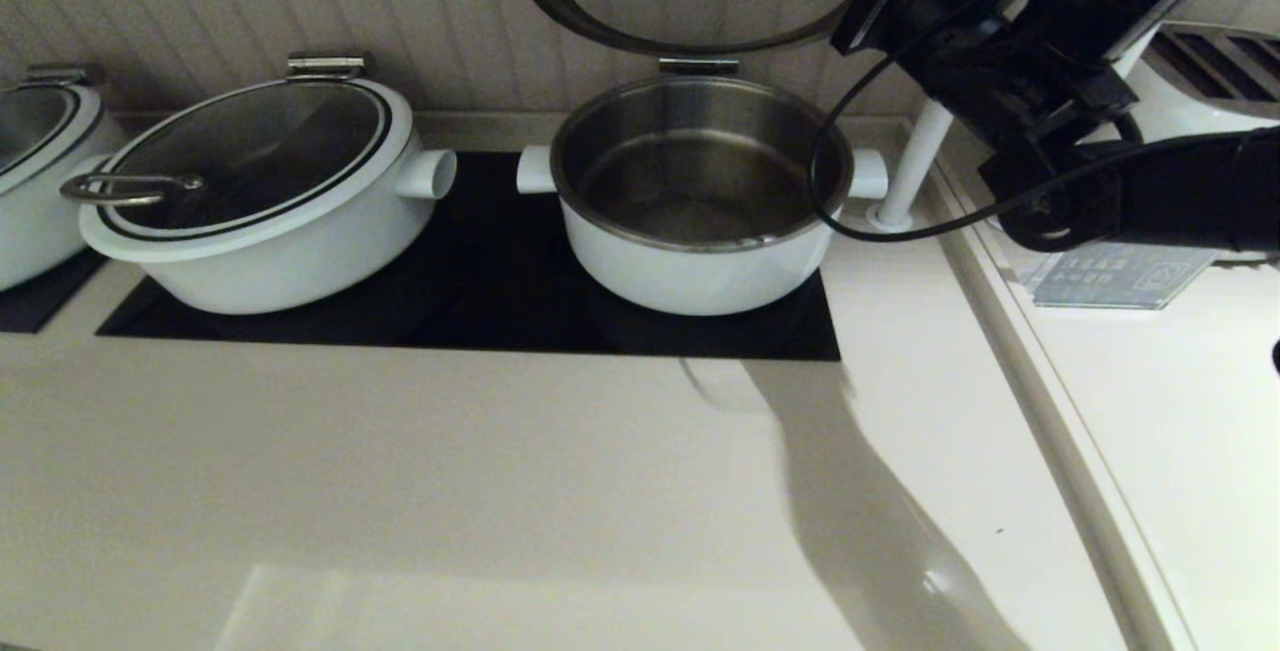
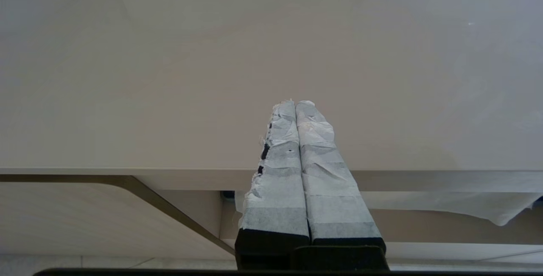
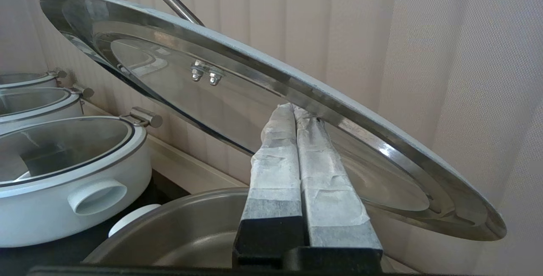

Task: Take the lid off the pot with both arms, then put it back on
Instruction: Open the pot lid completely

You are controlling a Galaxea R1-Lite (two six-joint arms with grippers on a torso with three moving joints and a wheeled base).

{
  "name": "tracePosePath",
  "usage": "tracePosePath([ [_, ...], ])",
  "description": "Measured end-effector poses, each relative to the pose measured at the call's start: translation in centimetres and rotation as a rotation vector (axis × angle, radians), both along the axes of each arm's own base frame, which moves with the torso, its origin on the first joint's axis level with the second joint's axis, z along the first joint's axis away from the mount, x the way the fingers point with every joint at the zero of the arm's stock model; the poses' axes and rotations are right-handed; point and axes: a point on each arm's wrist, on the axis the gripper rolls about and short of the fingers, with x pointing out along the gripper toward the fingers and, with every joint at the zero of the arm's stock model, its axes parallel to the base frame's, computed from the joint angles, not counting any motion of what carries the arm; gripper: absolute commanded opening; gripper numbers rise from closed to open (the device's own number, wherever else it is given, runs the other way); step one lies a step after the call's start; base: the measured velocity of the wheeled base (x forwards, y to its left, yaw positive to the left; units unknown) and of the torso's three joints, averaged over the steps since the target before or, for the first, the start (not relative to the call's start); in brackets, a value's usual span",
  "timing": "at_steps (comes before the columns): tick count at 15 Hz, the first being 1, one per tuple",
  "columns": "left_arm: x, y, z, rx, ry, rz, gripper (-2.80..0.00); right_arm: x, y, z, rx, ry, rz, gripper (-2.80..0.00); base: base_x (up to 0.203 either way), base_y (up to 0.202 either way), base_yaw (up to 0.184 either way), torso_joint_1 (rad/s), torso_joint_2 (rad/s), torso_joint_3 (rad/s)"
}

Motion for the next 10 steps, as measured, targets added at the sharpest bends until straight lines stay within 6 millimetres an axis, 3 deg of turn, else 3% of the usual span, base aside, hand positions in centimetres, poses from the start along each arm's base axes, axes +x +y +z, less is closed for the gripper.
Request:
tracePosePath([
  [10,0.0,0.0,0.0,0.0,0.0,0.0,-2.8,0.05,0.01,-0.57,-0.004,0.012,-0.001,-2.8,0.0,0.0,0.0,0.0,0.0,0.0],
])
